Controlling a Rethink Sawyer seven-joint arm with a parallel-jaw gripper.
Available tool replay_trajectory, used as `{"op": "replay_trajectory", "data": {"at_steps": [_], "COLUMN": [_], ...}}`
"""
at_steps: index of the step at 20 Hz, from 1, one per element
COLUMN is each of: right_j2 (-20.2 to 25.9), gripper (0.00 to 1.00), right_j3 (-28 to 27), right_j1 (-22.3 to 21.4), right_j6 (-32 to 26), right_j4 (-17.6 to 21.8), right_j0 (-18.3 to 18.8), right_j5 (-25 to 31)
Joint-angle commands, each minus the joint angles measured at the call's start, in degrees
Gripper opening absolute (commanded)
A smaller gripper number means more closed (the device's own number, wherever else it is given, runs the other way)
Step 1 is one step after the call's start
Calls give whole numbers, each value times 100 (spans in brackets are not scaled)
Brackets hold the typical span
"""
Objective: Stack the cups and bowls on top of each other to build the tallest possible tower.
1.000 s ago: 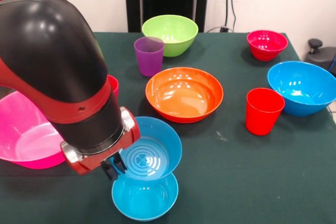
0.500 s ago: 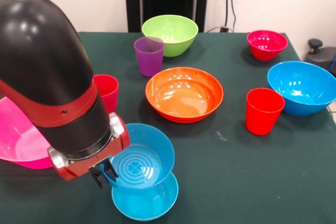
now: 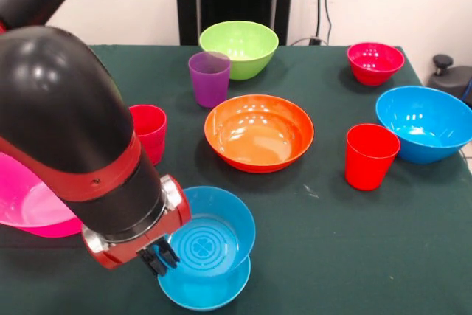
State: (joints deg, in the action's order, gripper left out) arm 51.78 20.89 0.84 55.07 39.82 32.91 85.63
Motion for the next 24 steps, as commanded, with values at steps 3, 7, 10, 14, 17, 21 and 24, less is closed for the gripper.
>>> {"op": "replay_trajectory", "data": {"at_steps": [3,7,10,14,17,21,24], "right_j2": [527,608,658,741,819,833,807], "gripper": [0,0,0,0,0,0,0], "right_j3": [-48,-32,-40,-98,-195,-206,-177], "right_j1": [261,328,360,411,385,344,316], "right_j6": [-2518,-2608,-2645,-2743,-2747,-2763,-2735], "right_j4": [327,331,356,420,554,631,642], "right_j0": [46,94,112,125,108,125,137], "right_j5": [-279,-335,-388,-490,-461,-455,-486]}}
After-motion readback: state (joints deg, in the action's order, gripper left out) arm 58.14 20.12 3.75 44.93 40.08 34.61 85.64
